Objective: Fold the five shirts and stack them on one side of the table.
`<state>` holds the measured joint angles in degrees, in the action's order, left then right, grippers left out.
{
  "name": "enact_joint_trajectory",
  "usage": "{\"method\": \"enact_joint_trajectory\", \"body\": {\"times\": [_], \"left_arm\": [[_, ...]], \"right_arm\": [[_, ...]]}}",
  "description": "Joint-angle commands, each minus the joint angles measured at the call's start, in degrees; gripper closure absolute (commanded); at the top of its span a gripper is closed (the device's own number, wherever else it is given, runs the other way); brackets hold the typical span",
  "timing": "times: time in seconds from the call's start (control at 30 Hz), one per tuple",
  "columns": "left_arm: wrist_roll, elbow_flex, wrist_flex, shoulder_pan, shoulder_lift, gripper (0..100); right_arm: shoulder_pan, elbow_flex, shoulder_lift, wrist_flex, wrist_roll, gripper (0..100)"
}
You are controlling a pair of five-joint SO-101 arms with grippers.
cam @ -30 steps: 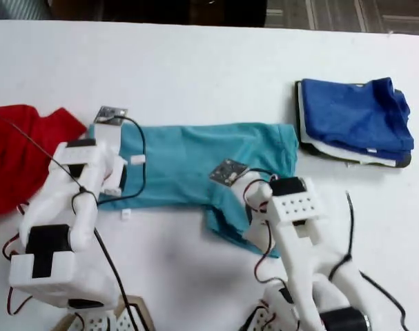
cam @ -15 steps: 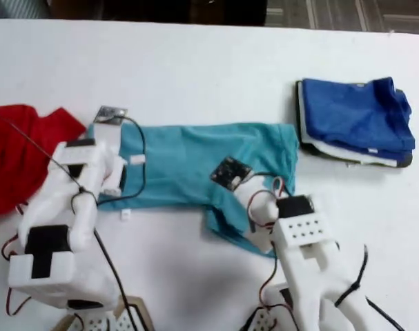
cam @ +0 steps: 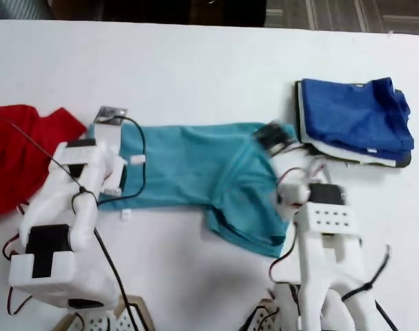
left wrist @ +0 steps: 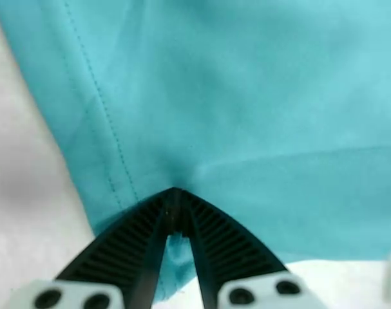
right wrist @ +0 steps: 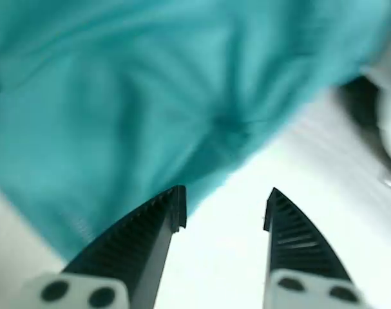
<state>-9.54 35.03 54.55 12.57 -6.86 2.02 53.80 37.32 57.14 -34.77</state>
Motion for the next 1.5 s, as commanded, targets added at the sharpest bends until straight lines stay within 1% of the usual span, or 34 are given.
{"method": "enact_joint_trajectory", "body": {"times": [0.0,0.07,0.13,0.17,0.23,0.27,0.3,0.37,0.67,0.8,0.9,1.07,1.23,1.3,1.37,1.47], "left_arm": [[-0.26,-0.13,-1.85,-0.18,-0.35,97],[-0.26,-0.13,-1.85,-0.18,-0.35,97],[-0.26,-0.13,-1.85,-0.18,-0.35,97],[-0.26,-0.13,-1.85,-0.18,-0.35,97],[-0.26,-0.13,-1.85,-0.18,-0.35,97],[-0.26,-0.13,-1.85,-0.18,-0.35,97],[-0.26,-0.13,-1.85,-0.18,-0.35,97],[-0.26,-0.13,-1.85,-0.18,-0.35,97],[-0.26,-0.13,-1.85,-0.18,-0.35,97],[-0.26,-0.13,-1.85,-0.18,-0.35,97],[-0.26,-0.13,-1.85,-0.18,-0.35,97],[-0.26,-0.13,-1.85,-0.18,-0.35,97],[-0.26,-0.13,-1.85,-0.18,-0.35,97],[-0.26,-0.13,-1.85,-0.18,-0.35,97],[-0.26,-0.13,-1.85,-0.18,-0.35,97],[-0.26,-0.13,-1.85,-0.18,-0.35,97]], "right_arm": [[4.53,-3.16,-2.77,-2.24,8.97,80.2],[3.03,-3.16,-6.64,-1.80,8.44,80.3],[1.27,-3.16,-10.15,-1.01,8.53,83.3],[0.48,-3.16,-11.56,-0.92,8.79,86.8],[-1.19,-3.16,-13.32,-0.84,8.79,98.3],[-1.89,-3.16,-13.67,-0.84,8.88,98.4],[-2.33,-3.16,-13.67,-0.84,8.88,95.8],[-2.77,-3.43,-13.67,-0.92,8.88,98.5],[-2.24,-5.27,-14.37,-1.01,8.44,98.1],[0.13,-5.54,-14.37,-1.10,7.47,98.1],[1.71,-5.27,-14.37,-1.80,2.29,98.1],[6.64,-5.63,-17.45,-3.30,-2.37,98.1],[11.56,-7.03,-19.30,-6.99,-3.34,98.1],[12.00,-9.05,-19.21,-5.58,-3.25,98.1],[11.65,-12.31,-19.21,-1.45,-3.08,98.1],[9.54,-18.29,-19.21,6.73,3.16,98.1]]}}
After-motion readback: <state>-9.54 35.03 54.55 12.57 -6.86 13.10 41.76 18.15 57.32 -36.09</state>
